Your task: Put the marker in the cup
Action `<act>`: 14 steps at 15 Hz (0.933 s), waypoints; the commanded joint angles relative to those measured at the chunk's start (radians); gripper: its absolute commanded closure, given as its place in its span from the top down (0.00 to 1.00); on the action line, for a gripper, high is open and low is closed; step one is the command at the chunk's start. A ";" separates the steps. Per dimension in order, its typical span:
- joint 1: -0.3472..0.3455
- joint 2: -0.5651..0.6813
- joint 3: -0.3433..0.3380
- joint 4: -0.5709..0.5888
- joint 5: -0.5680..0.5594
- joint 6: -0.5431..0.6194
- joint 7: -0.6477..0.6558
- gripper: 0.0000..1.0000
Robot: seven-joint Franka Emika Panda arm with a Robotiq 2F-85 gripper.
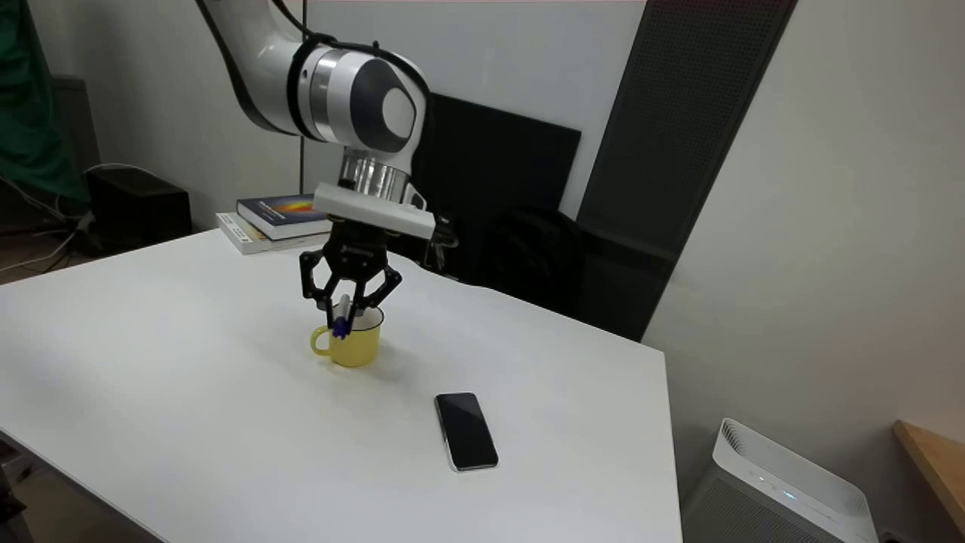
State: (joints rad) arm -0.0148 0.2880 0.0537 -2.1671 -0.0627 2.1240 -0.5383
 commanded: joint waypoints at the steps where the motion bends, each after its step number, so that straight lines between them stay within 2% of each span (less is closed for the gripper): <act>1: -0.026 0.079 0.017 0.171 0.087 -0.222 -0.028 0.06; 6: -0.040 0.189 0.014 0.385 0.160 -0.491 -0.004 0.06; 14: -0.097 0.396 0.006 0.699 0.231 -0.766 0.034 0.06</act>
State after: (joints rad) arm -0.0839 0.5860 0.0561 -1.6247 0.1329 1.4657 -0.5485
